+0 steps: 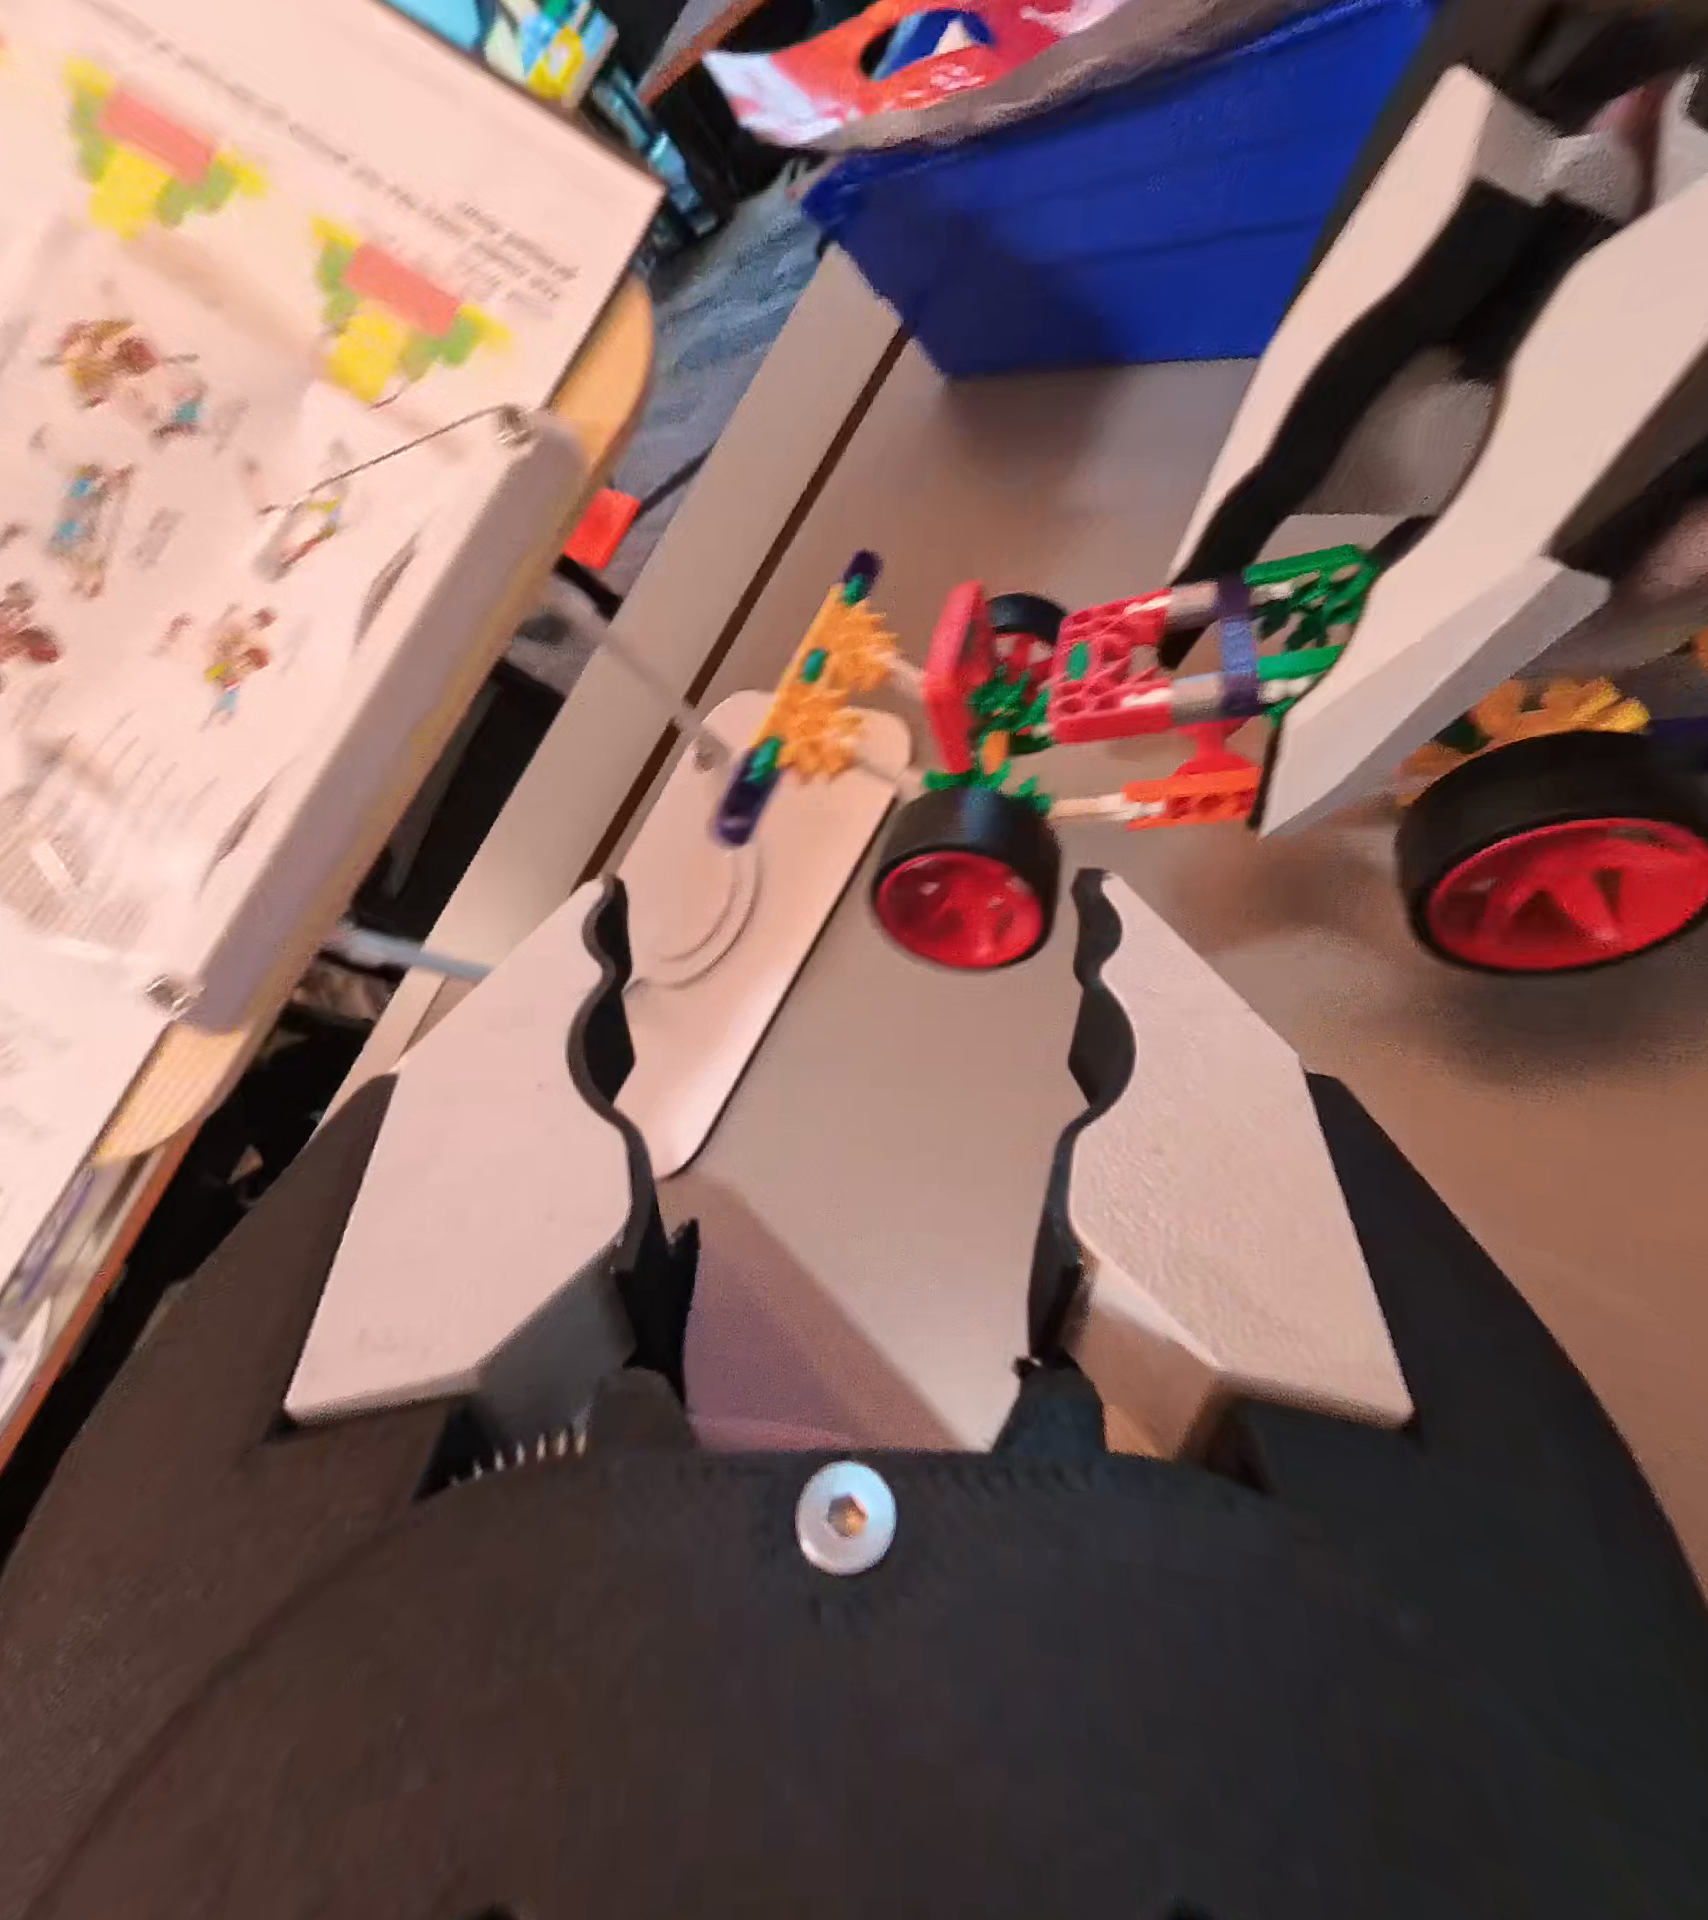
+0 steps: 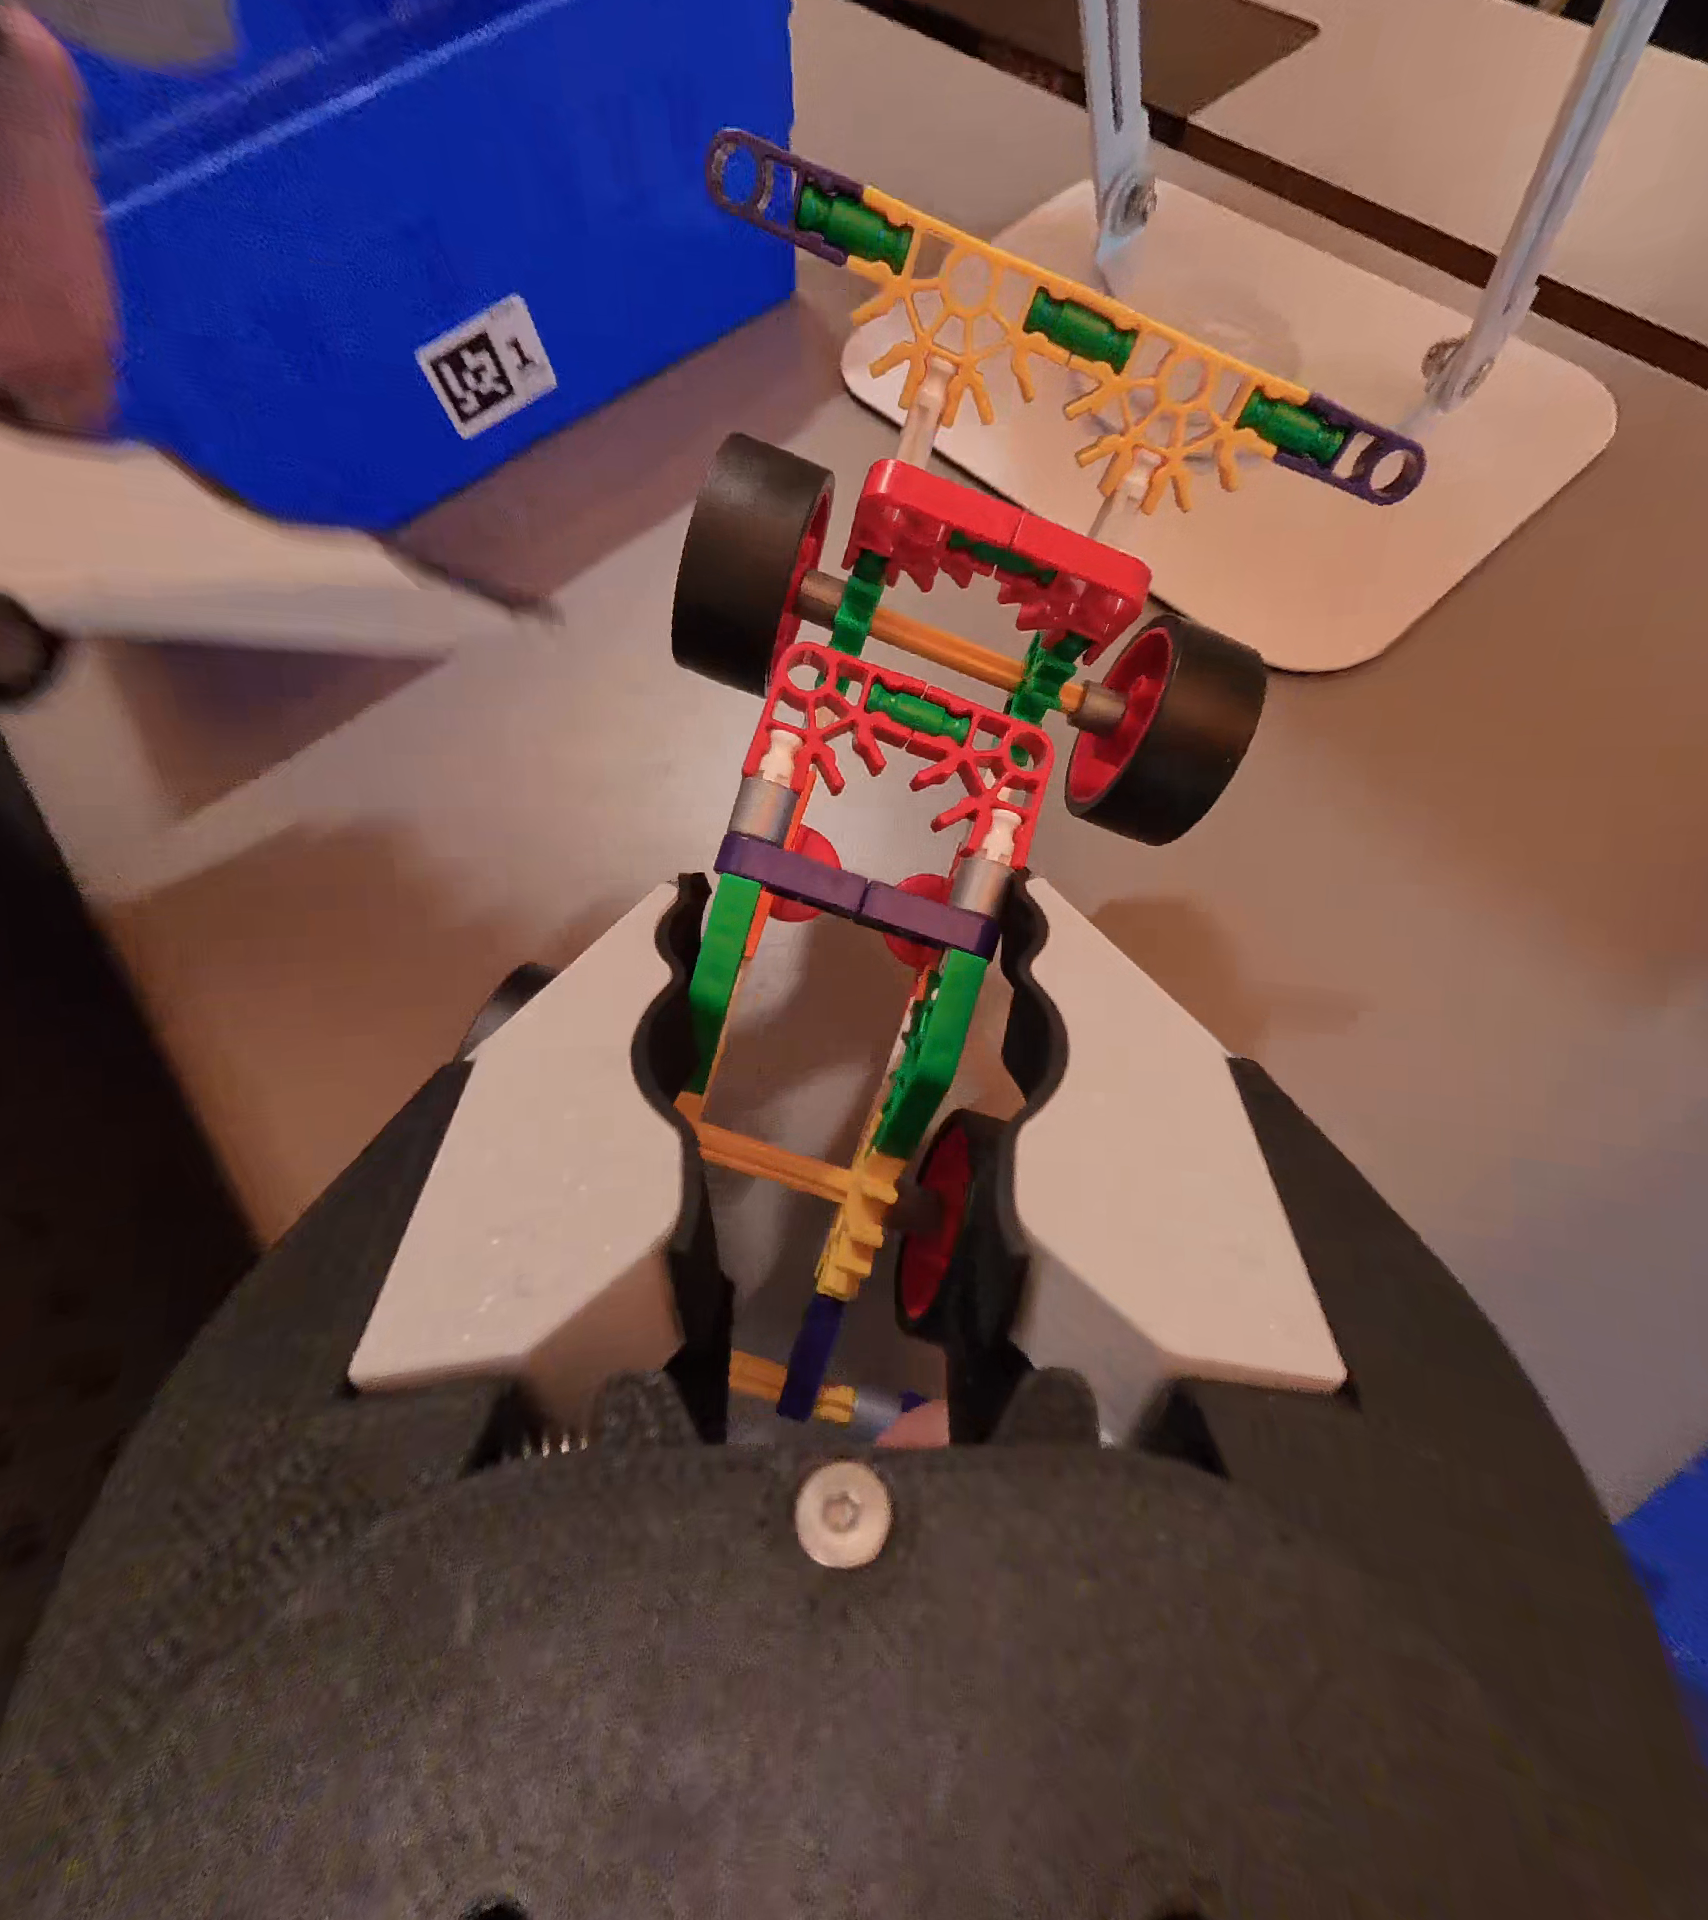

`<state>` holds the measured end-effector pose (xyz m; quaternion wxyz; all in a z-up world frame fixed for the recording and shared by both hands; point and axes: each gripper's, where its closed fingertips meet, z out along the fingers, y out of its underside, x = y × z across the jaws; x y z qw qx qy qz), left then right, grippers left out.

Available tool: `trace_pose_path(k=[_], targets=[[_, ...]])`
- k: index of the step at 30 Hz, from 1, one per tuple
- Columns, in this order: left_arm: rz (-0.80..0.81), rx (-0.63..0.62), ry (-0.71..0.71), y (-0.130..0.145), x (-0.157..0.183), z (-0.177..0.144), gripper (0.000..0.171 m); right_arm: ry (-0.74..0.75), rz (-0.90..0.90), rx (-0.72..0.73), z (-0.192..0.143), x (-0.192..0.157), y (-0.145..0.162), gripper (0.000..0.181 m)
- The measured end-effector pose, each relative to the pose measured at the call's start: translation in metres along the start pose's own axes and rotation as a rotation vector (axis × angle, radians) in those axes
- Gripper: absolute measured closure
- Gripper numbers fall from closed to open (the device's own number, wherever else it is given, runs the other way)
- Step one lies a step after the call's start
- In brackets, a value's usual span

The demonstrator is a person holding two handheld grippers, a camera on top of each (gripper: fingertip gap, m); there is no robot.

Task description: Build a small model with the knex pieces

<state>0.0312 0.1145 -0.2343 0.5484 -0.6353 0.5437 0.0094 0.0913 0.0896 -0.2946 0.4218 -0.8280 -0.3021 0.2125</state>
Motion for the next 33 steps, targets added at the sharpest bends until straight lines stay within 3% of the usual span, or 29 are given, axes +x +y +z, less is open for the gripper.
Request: trace_pose_path(k=[5,9,11,15,18,21,27,30,33], targets=[[0.14,0.002,-0.109,0.001,0.012,0.027,0.084,-0.168,0.087,0.021,-0.004,-0.011,0.004,0.125],[0.11,0.023,-0.066,0.006,0.019,0.029,0.092,-0.298,0.183,0.03,-0.007,-0.011,0.007,0.125],[0.081,0.04,-0.021,0.007,0.024,0.028,0.105,-0.393,0.231,0.05,-0.012,-0.017,0.003,0.125],[0.068,0.146,0.016,-0.007,0.027,0.02,0.112,-0.459,0.264,0.04,-0.013,-0.019,0.004,0.125],[0.039,0.154,0.053,-0.007,0.033,0.023,0.123,-0.486,0.274,0.031,-0.016,-0.019,0.006,0.125],[0.091,0.148,0.063,-0.005,0.042,0.023,0.124,-0.493,0.251,-0.008,-0.016,-0.02,0.014,0.125],[0.051,0.115,0.081,-0.001,0.037,0.019,0.125,-0.391,0.202,0.003,-0.014,-0.011,0.008,0.119],[0.025,0.048,0.101,-0.002,0.031,0.016,0.125,-0.196,0.08,0.032,-0.028,0.004,-0.004,0.105],[-0.018,-0.028,0.149,-0.003,0.023,0.011,0.125,-0.034,-0.06,0.105,-0.061,0.01,-0.026,0.105]])
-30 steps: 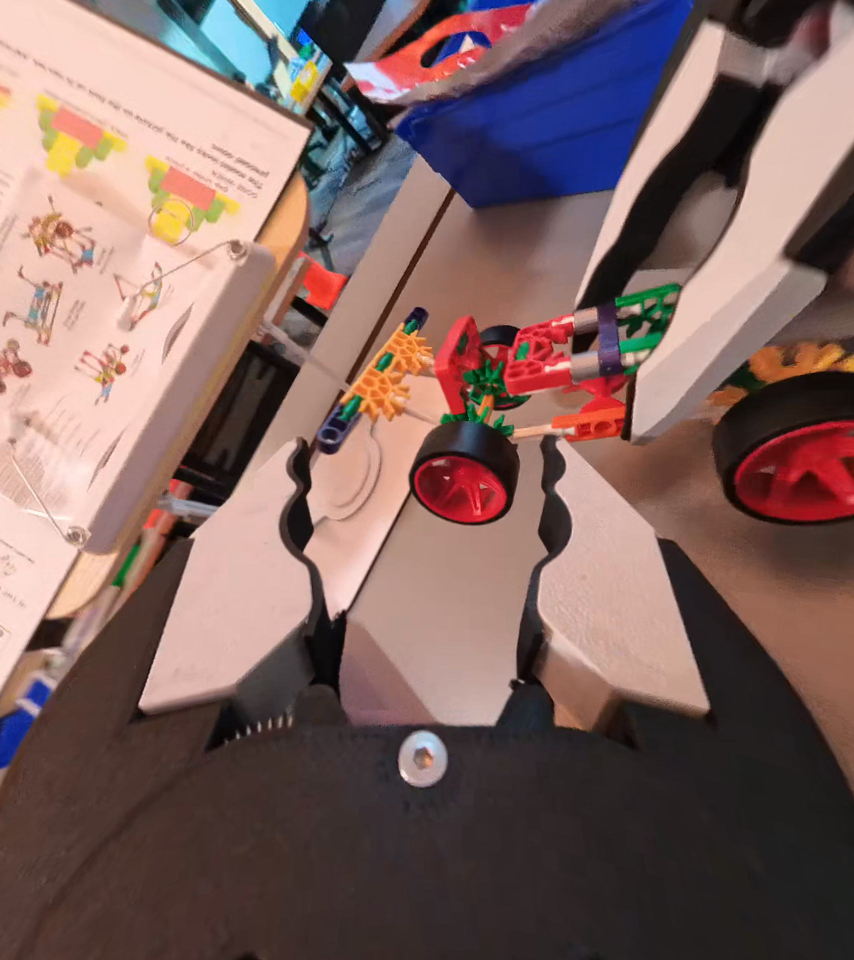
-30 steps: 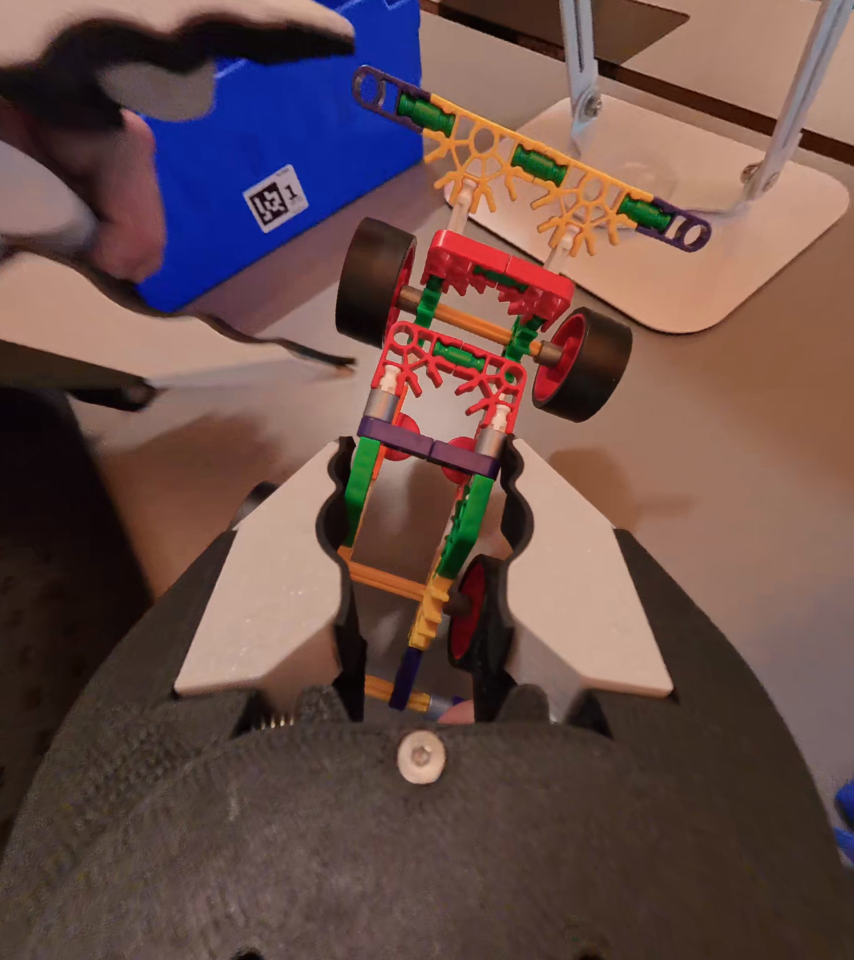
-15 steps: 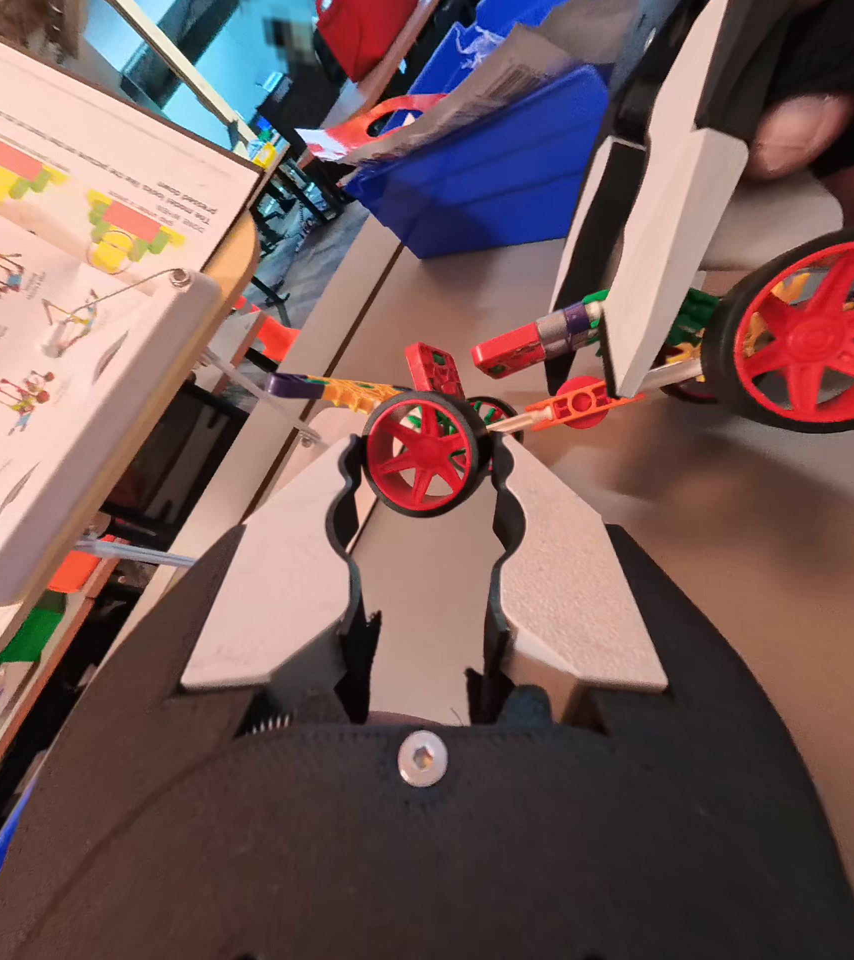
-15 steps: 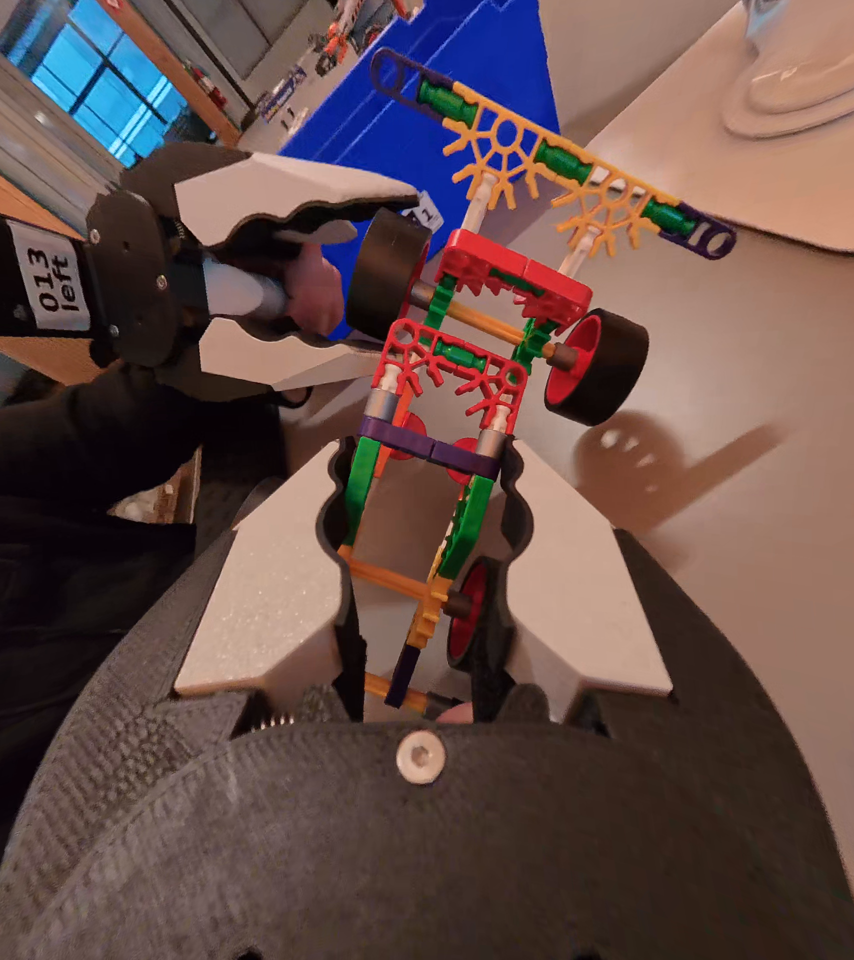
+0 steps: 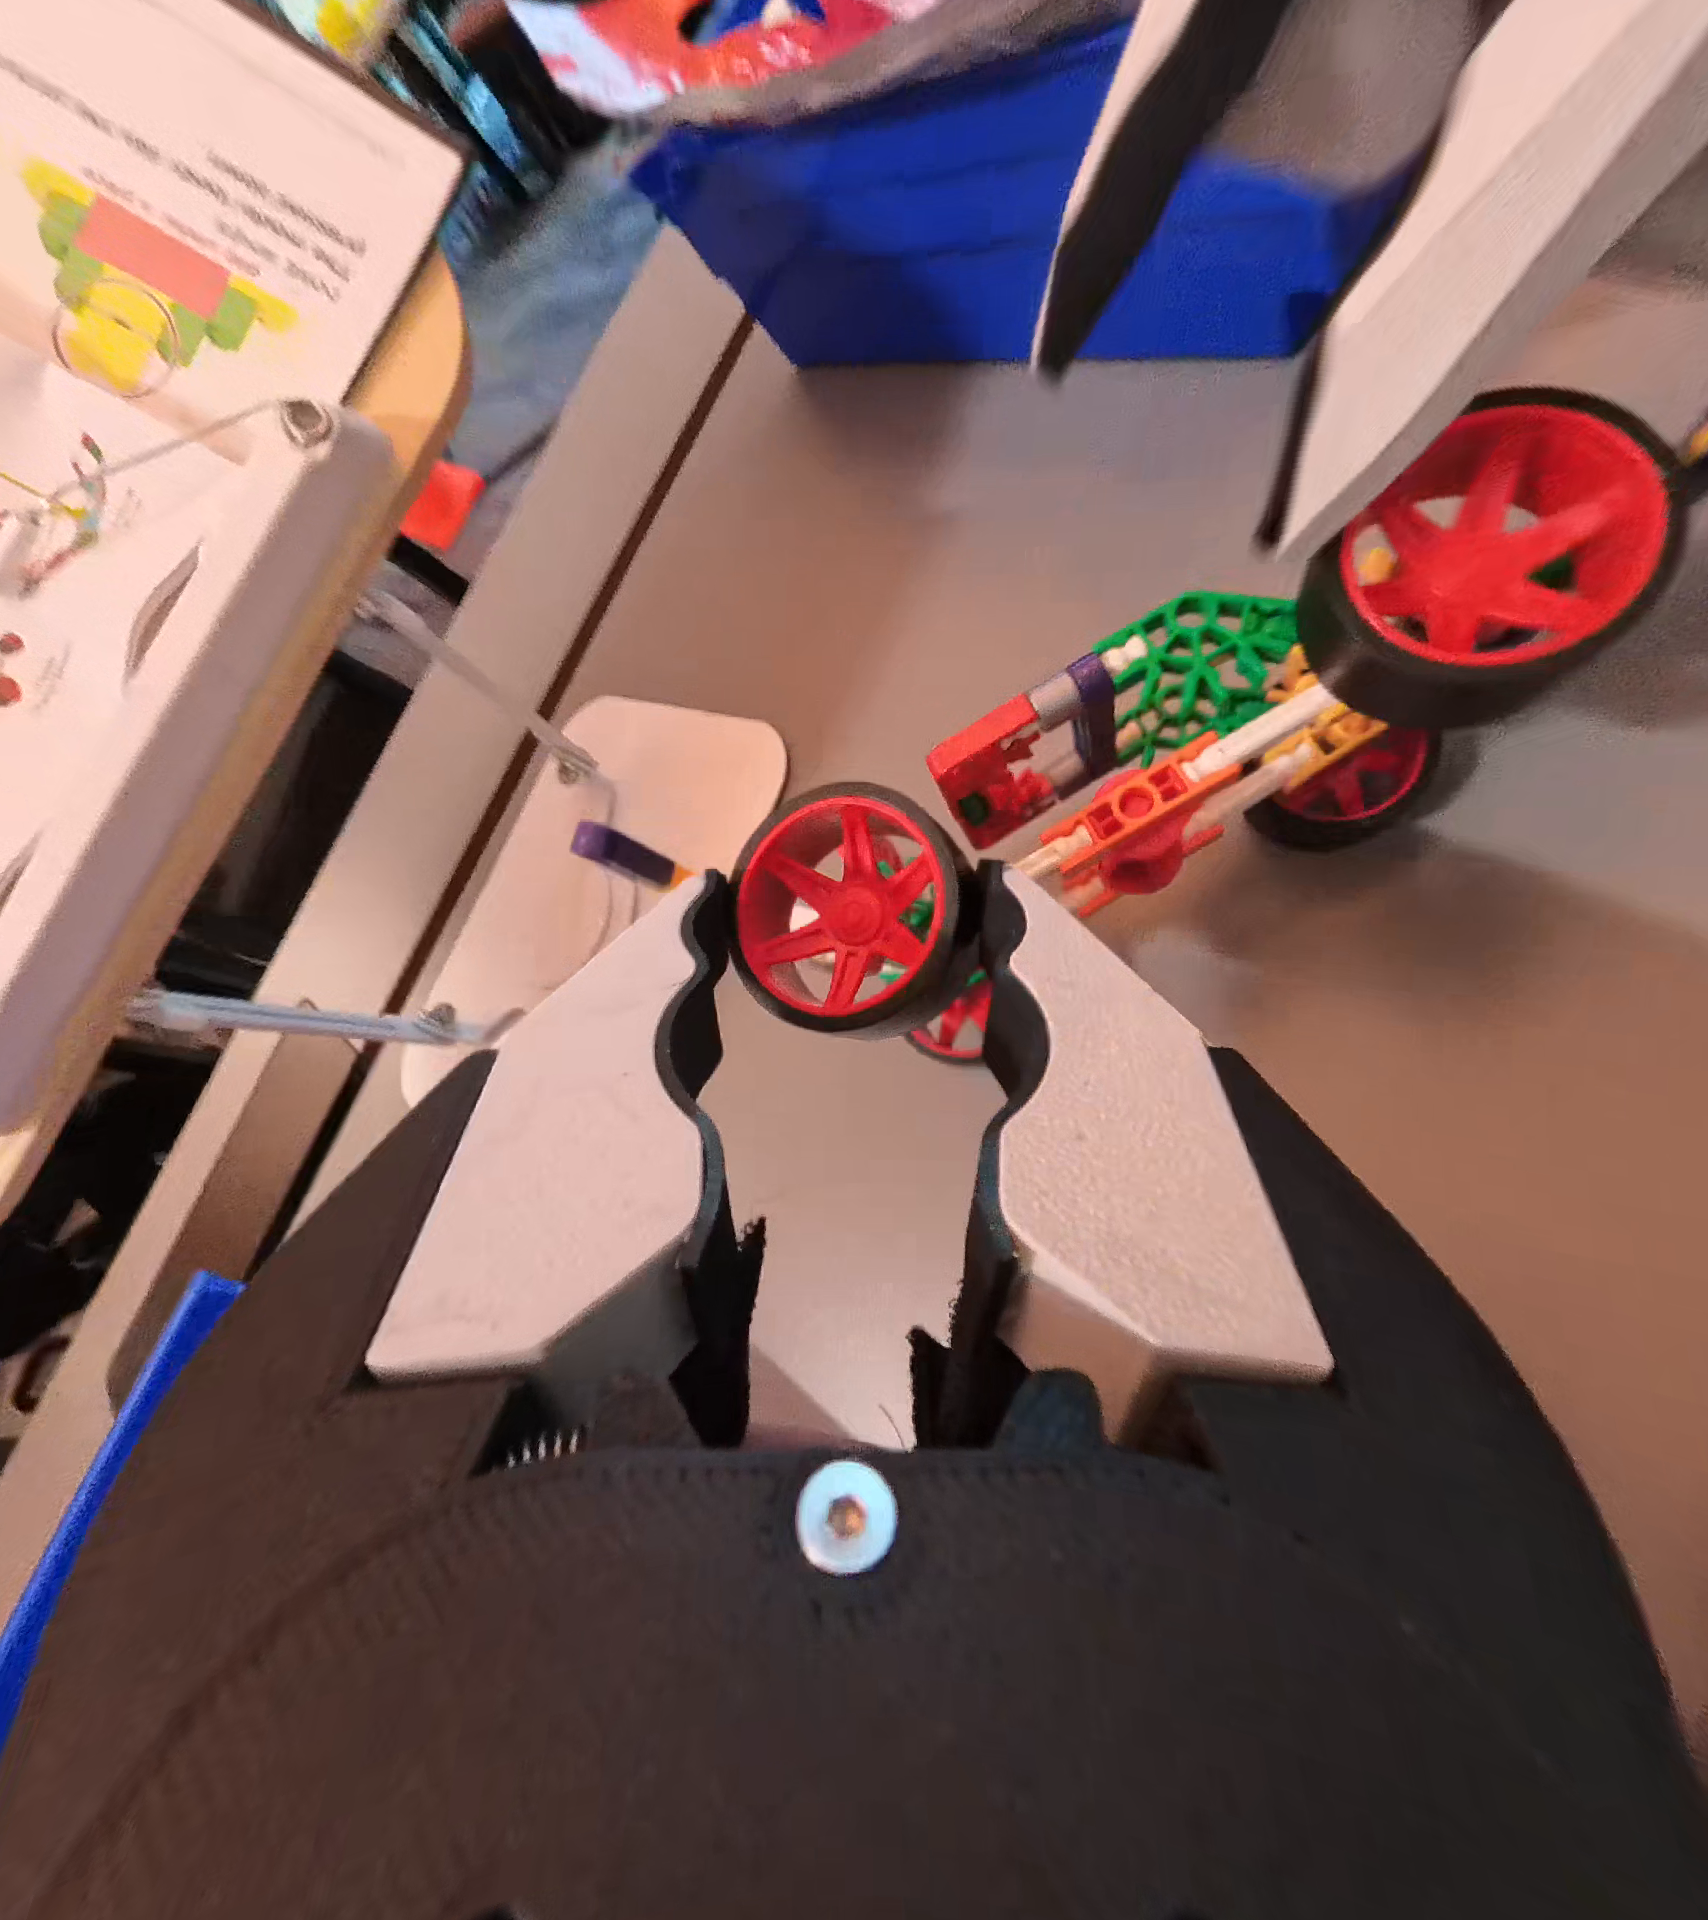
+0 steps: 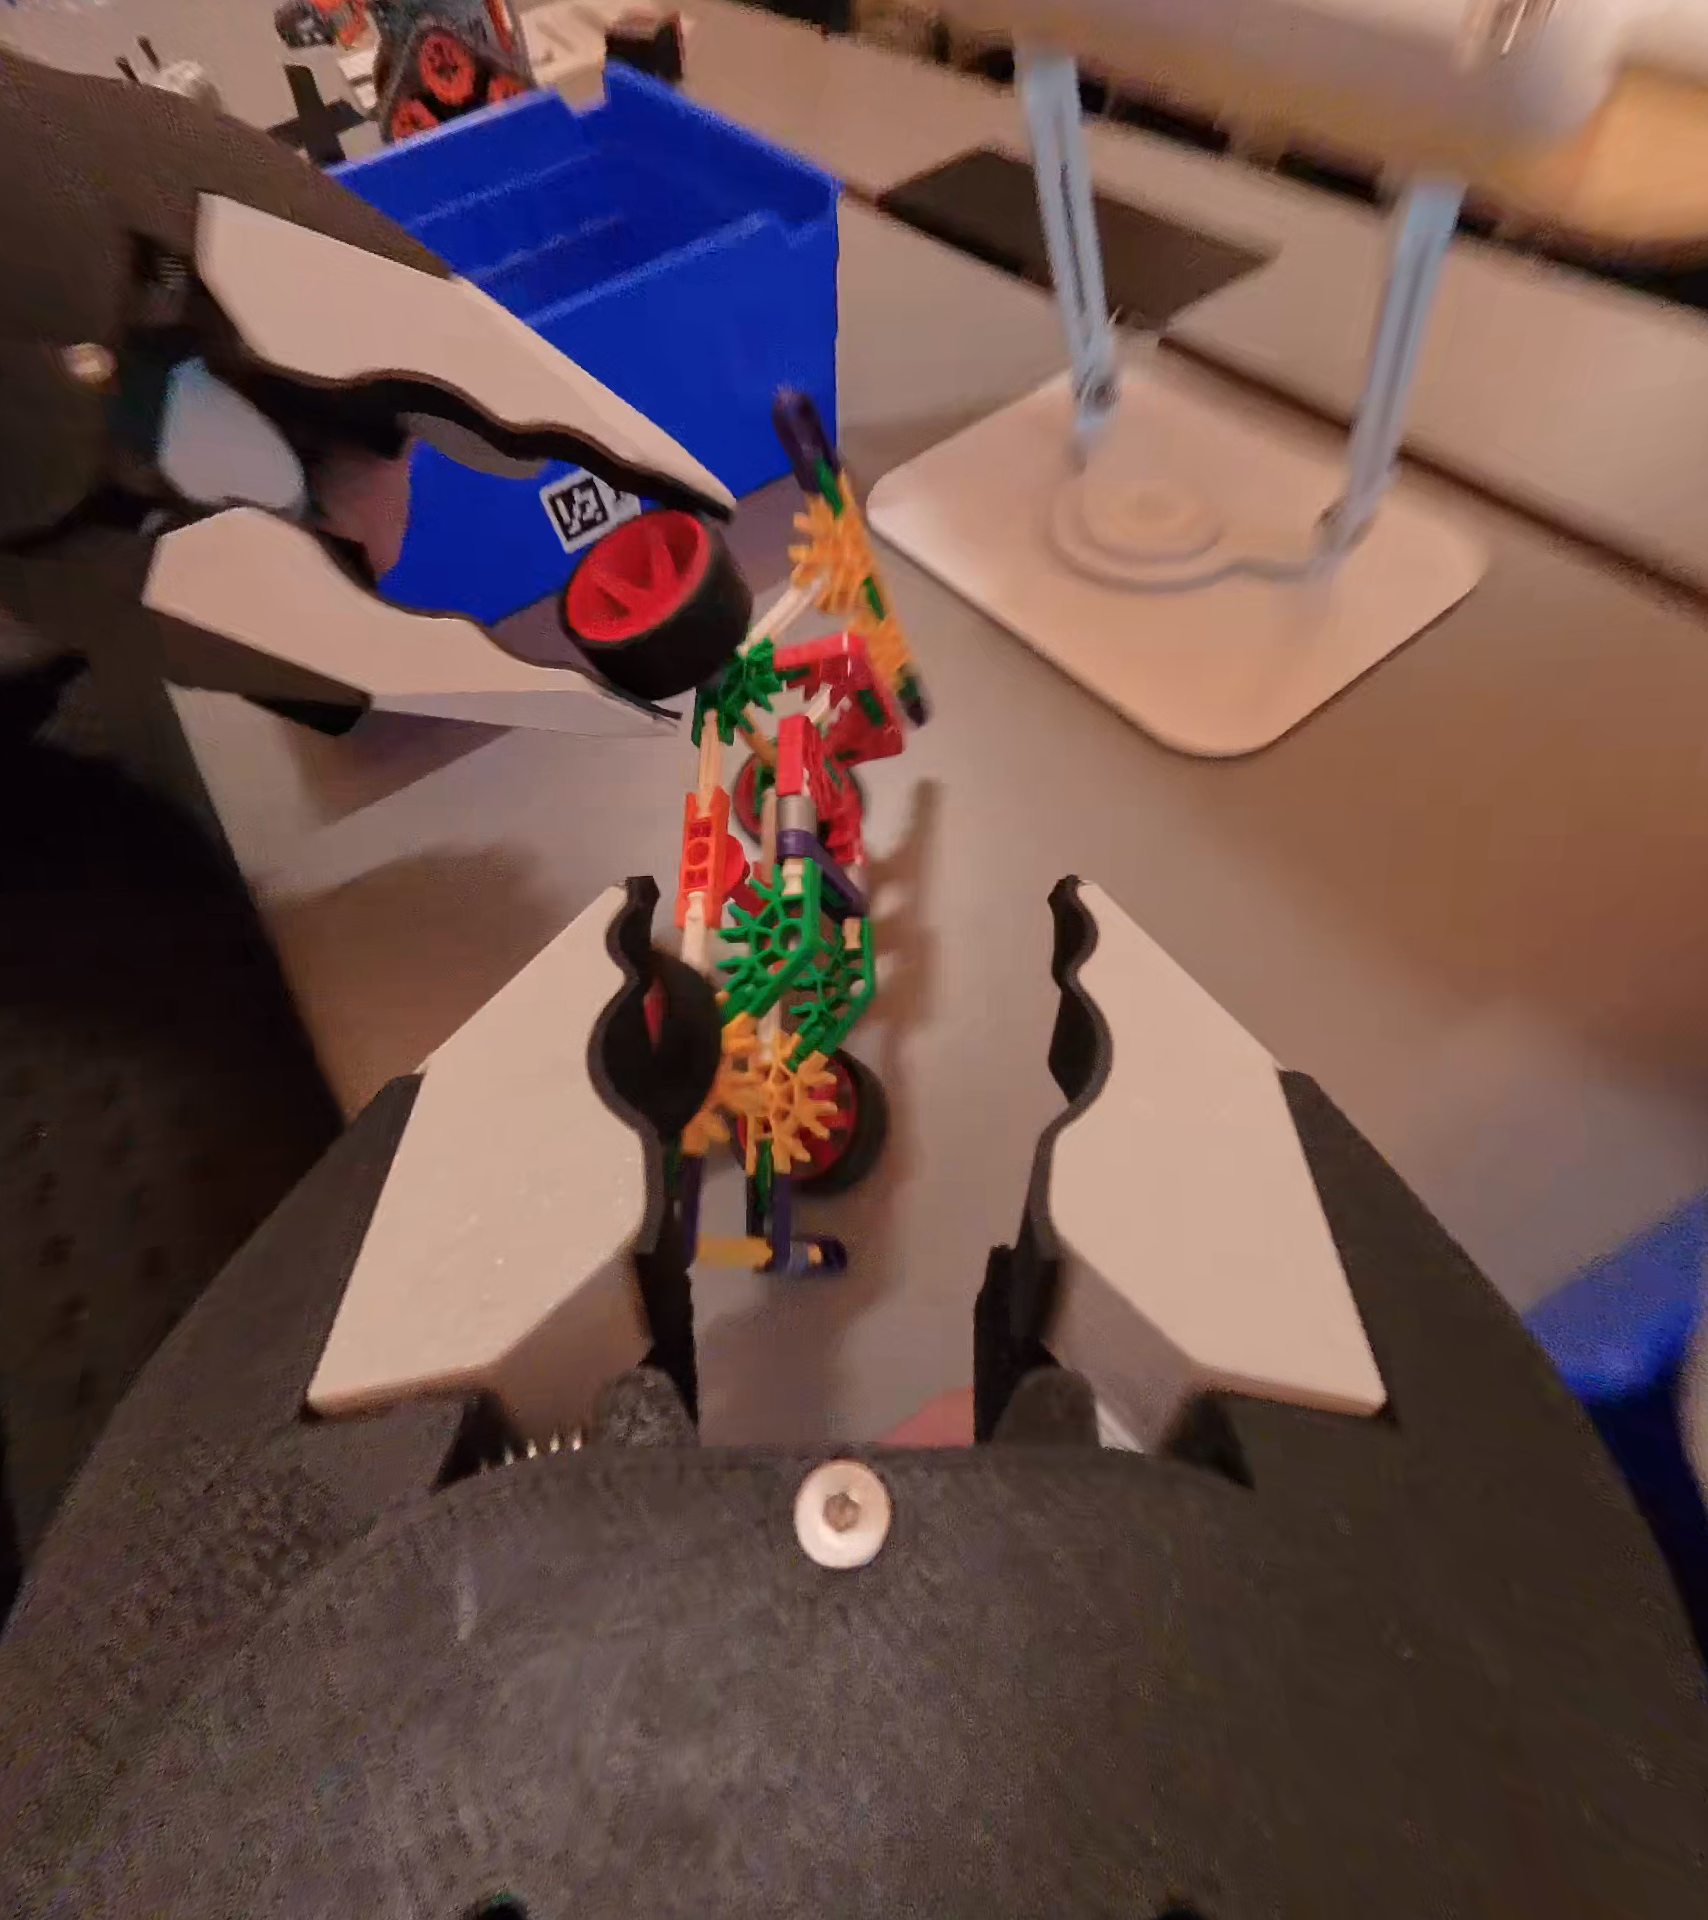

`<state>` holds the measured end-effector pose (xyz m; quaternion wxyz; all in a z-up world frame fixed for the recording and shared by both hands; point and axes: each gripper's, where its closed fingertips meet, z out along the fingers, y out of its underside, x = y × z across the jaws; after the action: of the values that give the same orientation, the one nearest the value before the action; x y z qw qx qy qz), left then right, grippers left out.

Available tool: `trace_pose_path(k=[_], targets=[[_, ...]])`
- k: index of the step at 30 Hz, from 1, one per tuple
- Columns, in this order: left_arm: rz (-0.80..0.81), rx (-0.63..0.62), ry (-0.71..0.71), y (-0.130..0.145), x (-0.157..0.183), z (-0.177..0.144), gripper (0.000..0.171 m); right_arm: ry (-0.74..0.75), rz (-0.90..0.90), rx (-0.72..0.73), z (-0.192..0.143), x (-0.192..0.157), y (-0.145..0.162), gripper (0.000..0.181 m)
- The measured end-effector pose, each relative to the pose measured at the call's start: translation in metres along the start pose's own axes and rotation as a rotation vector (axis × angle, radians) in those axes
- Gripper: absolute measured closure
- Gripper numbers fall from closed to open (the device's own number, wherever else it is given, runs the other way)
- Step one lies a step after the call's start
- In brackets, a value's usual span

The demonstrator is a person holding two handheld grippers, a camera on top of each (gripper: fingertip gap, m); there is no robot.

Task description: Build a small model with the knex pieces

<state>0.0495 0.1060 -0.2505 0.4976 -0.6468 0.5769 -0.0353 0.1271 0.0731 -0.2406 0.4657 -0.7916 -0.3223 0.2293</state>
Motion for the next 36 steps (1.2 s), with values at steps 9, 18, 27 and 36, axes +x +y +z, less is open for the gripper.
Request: trace_pose_path(k=[9,18,27,36], targets=[[-0.126,-0.101,0.176,0.009,0.01,0.005,0.125,0.074,-0.233,-0.244,0.01,-0.015,0.033,0.11],[0.064,0.13,0.046,-0.03,0.013,-0.018,0.119,-0.01,-0.172,-0.138,0.015,-0.012,0.028,0.133],[0.177,0.121,0.048,-0.031,0.066,0.037,0.123,-0.063,-0.19,-0.08,0.012,-0.021,0.023,0.133],[0.295,0.187,0.141,-0.037,0.084,0.043,0.132,-0.059,-0.287,-0.087,0.011,-0.023,0.027,0.133]])
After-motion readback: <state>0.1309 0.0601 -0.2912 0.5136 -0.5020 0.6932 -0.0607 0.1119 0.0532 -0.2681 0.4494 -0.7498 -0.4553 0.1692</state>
